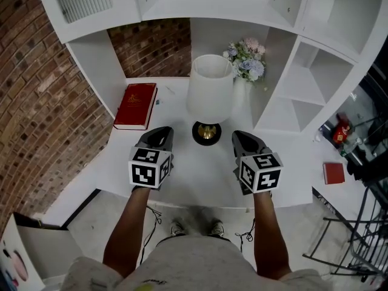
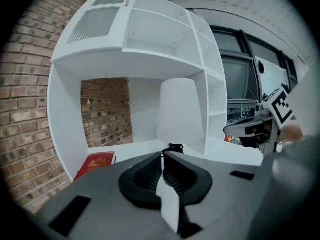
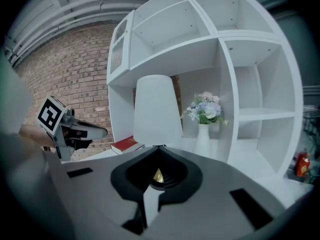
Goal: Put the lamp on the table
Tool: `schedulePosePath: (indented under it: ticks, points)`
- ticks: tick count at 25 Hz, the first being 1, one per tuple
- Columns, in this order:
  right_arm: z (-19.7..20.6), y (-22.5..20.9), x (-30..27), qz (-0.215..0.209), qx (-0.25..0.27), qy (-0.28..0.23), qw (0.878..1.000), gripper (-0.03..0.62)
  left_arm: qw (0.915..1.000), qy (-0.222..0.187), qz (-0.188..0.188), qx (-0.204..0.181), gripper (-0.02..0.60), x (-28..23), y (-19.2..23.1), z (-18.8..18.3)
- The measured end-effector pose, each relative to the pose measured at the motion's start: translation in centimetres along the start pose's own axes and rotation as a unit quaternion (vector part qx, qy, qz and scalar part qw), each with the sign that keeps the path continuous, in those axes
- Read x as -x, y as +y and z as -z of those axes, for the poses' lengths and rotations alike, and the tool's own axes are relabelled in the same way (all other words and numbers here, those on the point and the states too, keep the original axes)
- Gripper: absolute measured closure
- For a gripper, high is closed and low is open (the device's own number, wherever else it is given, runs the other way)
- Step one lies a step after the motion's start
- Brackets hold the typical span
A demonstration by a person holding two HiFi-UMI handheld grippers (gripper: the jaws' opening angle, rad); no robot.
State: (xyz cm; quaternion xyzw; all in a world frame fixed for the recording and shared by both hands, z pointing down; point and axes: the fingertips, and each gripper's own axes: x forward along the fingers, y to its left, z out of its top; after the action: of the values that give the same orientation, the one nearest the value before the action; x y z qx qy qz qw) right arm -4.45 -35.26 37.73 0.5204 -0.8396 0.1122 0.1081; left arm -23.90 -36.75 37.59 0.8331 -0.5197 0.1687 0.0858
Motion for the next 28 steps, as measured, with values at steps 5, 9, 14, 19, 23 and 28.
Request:
schedulePosePath:
  ticks: [5, 9, 14, 19, 23, 28]
  points:
    - [-0.45, 0.13, 0.04, 0.005, 0.0, -0.007, 1.0, 0.591, 0.9999, -0.004, -0.005, -0.01, 0.58, 0.27, 0.26, -0.52]
    - [-0.76, 0.49, 0.01, 0.004, 0.005, -0.011, 1.0, 0.591, 0.9999, -0.006, 0.0, -0.009, 0.584, 0.29, 0.1, -0.76]
    - [-1.0, 0.77, 0.06, 0.003, 0.007, -0.012, 1.0, 0.591, 0.9999, -0.01, 0.005, 0.001, 0.583, 0.43, -0.04, -0.98]
    - [-1.03, 0.94, 0.01, 0.003, 0.007, -0.014, 1.0, 0.591, 0.9999, -0.009, 0.006, 0.002, 0.584, 0.42, -0.06, -1.0]
    - [-0.99, 0.94, 0.15, 0.003, 0.005, -0.015, 1.0, 0.591, 1.0, -0.006, 0.005, 0.004, 0.584, 0.53, -0.19, -0.85]
    - [-0.9, 0.87, 0.43, 0.004, 0.002, -0.016, 1.0, 0.591, 1.0, -0.007, 0.004, 0.002, 0.584, 0.65, -0.42, -0.79]
